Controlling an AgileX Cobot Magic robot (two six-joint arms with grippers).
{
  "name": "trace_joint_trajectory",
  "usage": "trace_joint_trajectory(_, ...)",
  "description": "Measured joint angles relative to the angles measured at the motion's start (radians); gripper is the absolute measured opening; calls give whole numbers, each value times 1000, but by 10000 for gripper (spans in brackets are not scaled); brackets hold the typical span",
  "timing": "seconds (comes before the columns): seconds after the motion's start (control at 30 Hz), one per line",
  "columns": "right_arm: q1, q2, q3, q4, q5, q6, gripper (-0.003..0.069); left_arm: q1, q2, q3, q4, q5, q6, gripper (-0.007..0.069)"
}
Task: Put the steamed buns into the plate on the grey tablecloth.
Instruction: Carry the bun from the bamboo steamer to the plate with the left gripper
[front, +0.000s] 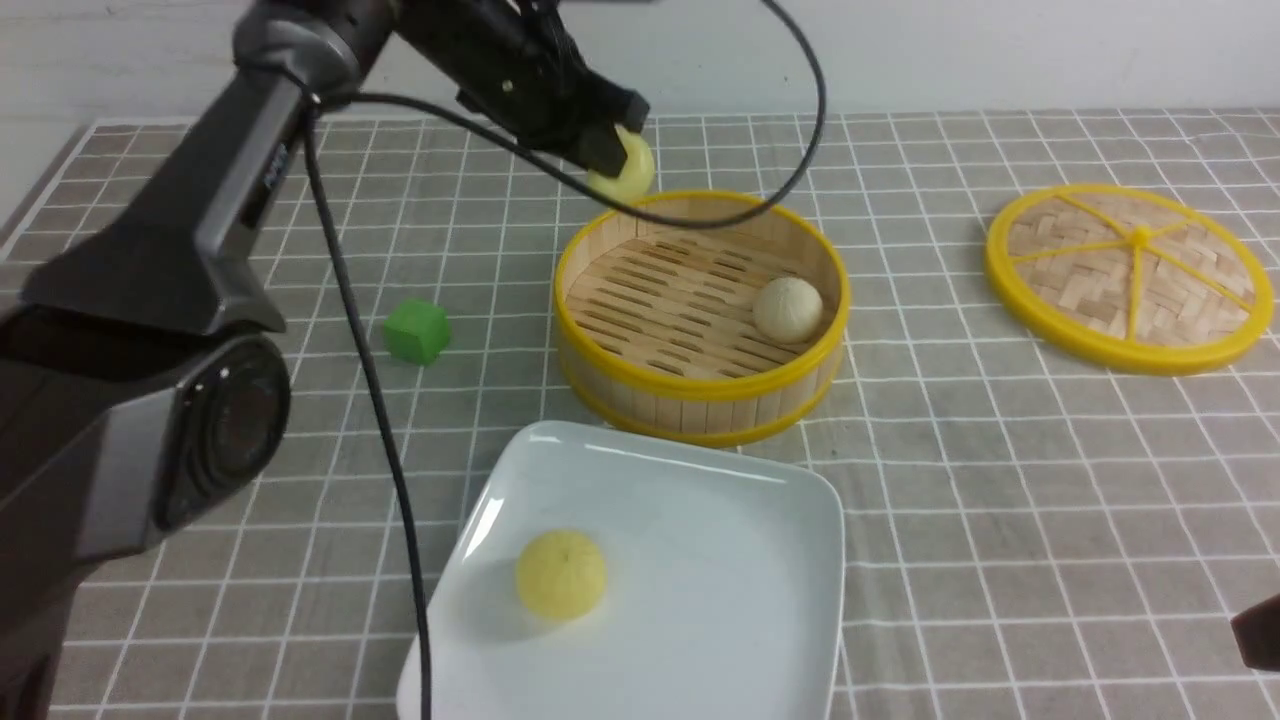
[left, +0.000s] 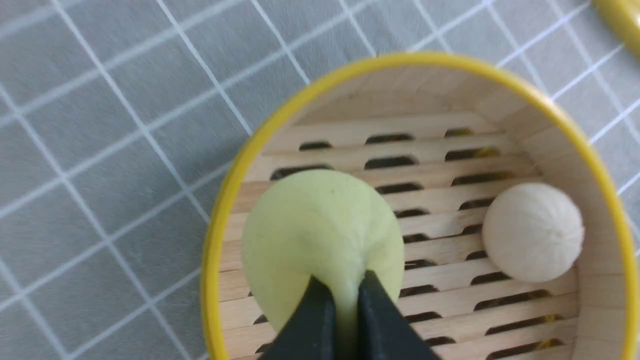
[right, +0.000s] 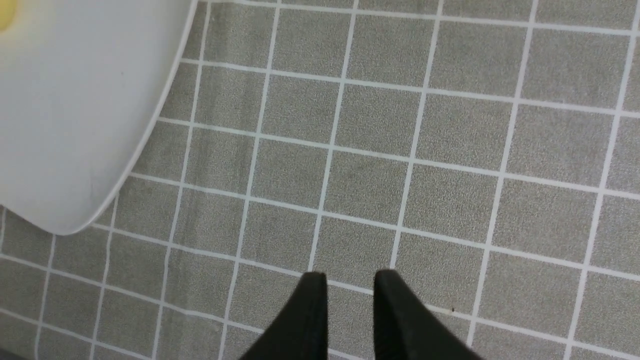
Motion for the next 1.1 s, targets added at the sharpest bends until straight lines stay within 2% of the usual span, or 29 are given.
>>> trace_joint_trajectory(0.07,0,0,0,-1,0,0,150,0,-48,0,26,0,-41,22)
trace_joint_trajectory(0.17,0,0,0,0,1,-11,94,0,-168,39,109,0,-189,22)
trace_joint_trajectory(0.3,0,0,0,0,9,-37,12,0,-336,258,146,0,-250,22)
trace_joint_trajectory(0.37,0,0,0,5,15,-41,-14,0,-462,459,134,0,-249,22)
trace_joint_trajectory(0.63,0,0,0,21,21,-46,-18,-1,-865,1134,78,-5,-220,22)
trace_joint_trajectory(0.77,0,0,0,27,18,-49,-16,-1,-979,1404,27,-96,-201,22)
trace_joint_trajectory(0.87,0,0,0,27,13,-49,-15,-1,-1009,1559,-19,-162,-175,22)
trace_joint_trajectory(1.1,0,0,0,27,6,-50,-10,-17,-1008,1693,-80,-235,-125,23)
